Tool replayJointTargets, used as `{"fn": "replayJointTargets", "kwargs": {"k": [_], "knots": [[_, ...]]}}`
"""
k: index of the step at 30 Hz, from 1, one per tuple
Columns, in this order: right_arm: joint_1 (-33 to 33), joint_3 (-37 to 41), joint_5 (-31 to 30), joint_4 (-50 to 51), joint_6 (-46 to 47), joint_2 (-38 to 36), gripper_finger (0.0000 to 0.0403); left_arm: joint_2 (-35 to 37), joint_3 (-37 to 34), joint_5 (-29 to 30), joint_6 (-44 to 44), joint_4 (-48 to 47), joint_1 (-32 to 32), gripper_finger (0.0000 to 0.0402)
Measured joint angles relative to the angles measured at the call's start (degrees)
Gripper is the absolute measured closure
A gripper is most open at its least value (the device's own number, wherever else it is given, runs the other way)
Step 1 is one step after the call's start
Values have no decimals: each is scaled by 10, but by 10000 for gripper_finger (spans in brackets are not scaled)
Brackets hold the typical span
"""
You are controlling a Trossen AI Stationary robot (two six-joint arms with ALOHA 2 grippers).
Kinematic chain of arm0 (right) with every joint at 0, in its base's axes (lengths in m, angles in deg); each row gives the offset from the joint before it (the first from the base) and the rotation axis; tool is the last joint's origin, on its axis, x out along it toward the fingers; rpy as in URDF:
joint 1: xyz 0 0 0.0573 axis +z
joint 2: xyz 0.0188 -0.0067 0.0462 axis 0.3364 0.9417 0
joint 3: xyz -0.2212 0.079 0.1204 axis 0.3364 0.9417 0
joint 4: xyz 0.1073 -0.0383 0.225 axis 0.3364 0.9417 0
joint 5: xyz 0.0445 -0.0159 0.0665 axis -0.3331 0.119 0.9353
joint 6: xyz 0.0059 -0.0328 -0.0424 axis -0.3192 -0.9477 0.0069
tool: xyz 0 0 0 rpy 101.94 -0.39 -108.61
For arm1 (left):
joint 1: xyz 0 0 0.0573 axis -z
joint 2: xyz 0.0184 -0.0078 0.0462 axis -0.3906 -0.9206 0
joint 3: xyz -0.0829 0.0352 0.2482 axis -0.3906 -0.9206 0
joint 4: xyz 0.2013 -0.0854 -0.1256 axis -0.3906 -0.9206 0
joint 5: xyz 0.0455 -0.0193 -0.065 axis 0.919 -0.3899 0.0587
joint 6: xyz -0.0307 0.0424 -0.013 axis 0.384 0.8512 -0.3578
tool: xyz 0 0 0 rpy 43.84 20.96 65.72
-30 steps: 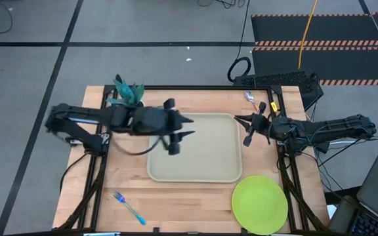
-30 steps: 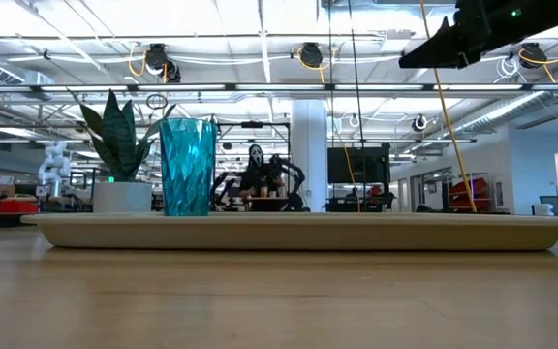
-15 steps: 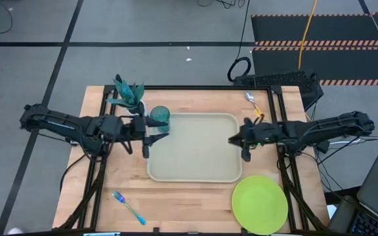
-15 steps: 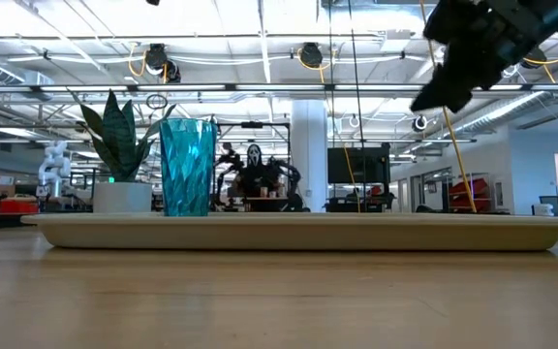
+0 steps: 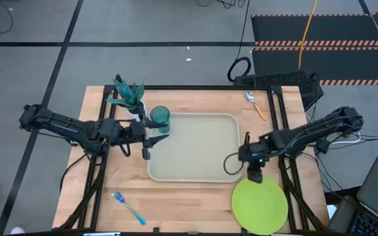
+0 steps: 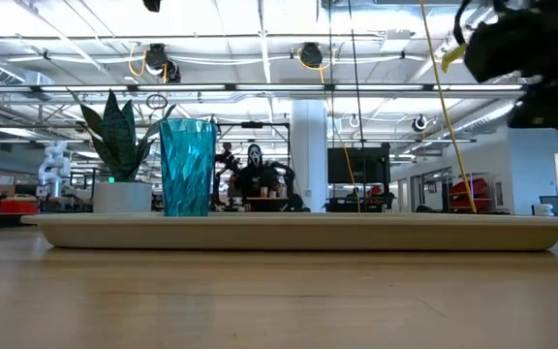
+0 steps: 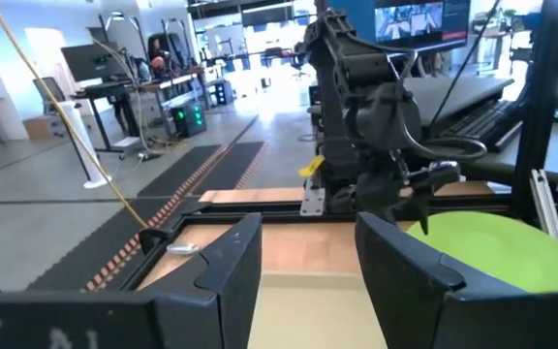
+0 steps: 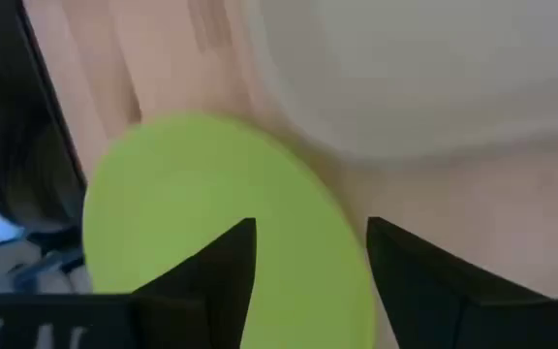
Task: Pick and place plate/cup/fork/spoon on tray
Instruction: Put the green plate to the middle left of the white food tray
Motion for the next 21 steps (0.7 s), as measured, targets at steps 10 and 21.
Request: {"fn": "replayJointTargets", "kwargs": {"k": [10,21], "knots": [[54,73,4,18,86,-56,233,4,0,-1,41,19,15,229],[54,245,59,-153,171,-174,234,4,0,-1,58,24,17,229]]}}
